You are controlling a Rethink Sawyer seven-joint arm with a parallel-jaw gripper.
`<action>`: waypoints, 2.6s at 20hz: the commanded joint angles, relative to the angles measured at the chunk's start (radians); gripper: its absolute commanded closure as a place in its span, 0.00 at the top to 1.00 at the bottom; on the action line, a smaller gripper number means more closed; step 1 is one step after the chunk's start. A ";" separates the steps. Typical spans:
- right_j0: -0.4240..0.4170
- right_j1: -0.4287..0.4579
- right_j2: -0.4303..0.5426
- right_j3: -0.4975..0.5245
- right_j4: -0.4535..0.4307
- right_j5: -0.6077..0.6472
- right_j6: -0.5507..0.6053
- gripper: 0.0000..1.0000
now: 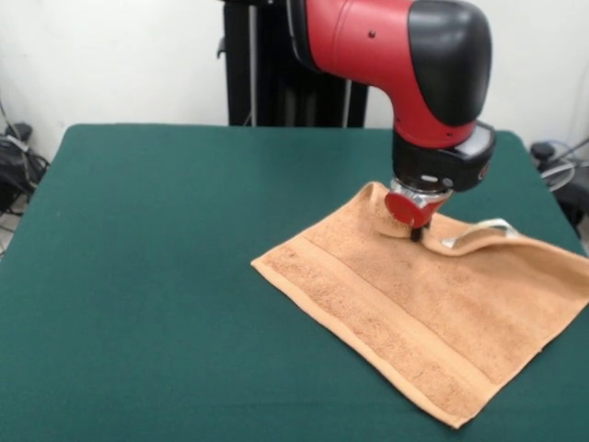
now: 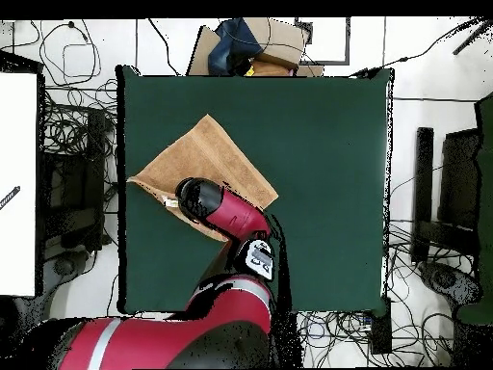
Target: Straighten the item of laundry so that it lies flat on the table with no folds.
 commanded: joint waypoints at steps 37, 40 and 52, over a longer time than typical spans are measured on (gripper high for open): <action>0.004 0.008 0.004 -0.129 0.009 0.293 0.127 0.00; 0.006 -0.011 0.008 -0.082 0.006 0.235 0.096 0.00; 0.025 -0.040 0.026 0.041 -0.008 0.054 0.057 1.00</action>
